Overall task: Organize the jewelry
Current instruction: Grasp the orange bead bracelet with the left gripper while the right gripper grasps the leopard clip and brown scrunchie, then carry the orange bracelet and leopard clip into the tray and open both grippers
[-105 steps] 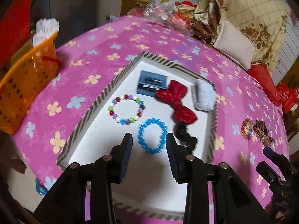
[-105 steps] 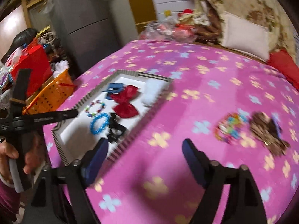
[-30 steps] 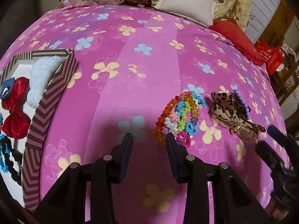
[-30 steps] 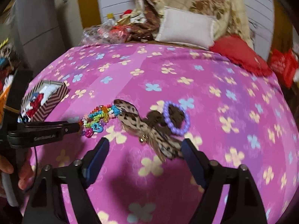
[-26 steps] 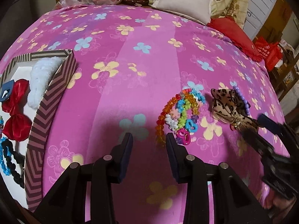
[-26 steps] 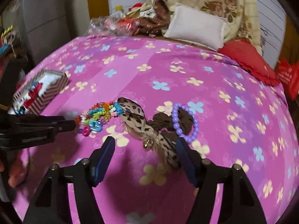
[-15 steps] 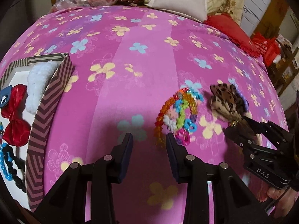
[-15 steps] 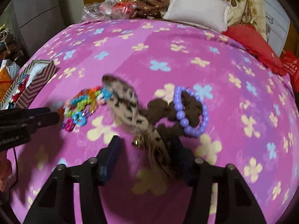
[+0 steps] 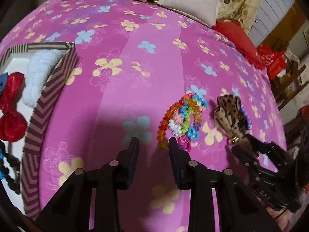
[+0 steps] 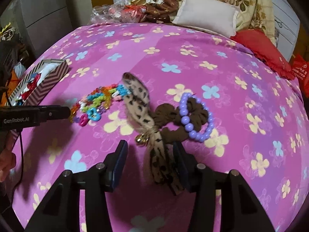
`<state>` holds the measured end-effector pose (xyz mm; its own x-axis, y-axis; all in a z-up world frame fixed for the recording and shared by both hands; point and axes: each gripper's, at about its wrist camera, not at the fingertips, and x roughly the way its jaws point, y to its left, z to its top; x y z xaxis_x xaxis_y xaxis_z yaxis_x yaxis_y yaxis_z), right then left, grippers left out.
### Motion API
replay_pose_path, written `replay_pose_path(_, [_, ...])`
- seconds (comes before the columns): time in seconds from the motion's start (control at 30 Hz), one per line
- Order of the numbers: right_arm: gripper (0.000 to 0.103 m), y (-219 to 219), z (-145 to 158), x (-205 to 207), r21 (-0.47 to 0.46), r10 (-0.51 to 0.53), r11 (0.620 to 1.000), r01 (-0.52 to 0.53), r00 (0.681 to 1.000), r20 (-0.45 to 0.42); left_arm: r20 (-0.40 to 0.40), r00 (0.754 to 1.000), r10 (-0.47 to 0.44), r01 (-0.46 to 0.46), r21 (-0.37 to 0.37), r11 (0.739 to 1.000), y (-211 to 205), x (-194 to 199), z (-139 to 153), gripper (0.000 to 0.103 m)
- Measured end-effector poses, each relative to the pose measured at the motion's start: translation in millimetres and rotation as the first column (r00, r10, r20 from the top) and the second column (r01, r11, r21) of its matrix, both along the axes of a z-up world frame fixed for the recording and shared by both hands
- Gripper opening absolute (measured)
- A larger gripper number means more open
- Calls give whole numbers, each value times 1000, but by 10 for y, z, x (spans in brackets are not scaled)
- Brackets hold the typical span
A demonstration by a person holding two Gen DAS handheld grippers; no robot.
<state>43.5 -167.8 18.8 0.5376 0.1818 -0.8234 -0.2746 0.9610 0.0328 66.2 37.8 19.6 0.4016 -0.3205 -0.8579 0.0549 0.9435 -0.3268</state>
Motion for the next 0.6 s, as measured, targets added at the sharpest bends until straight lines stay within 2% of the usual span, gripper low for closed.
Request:
replay_pose_path(0.07, [51,-43,-4,48,28,-14,1000,14,1000,-6,-7,1000,5,-5,-22,1000,-9,28,-6,24])
replay_pose_path(0.4, [51,-40,-52,172,53,-25,998,25,1000,-17,-15,1000,5,-4,15,1000,-146,98,-3,24])
replay_pose_path(0.47, [51,-28,-61,175,54,-28,998,29,999,-16,-19,1000,5,-4,41,999,-161,99,-2,21])
replay_pose_path(0.5, [51,-13,-71,171,45,-29,999,30,999,-16,-19,1000,9,-8,69,998,-171,98,-2,14])
replay_pose_path(0.53, [49,10,-81,162,29,-30,999,30,999,-15,-19,1000,11,-9,89,996,-167,93,-5,6])
replay_pose_path(0.57, [38,23,-84,157,21,-29,999,29,999,-14,-21,1000,7,-5,95,995,-161,91,-8,2])
replay_pose_path(0.6, [32,44,-82,137,13,-23,1000,23,1000,-5,-27,1000,2,0,80,997,-145,86,-12,3])
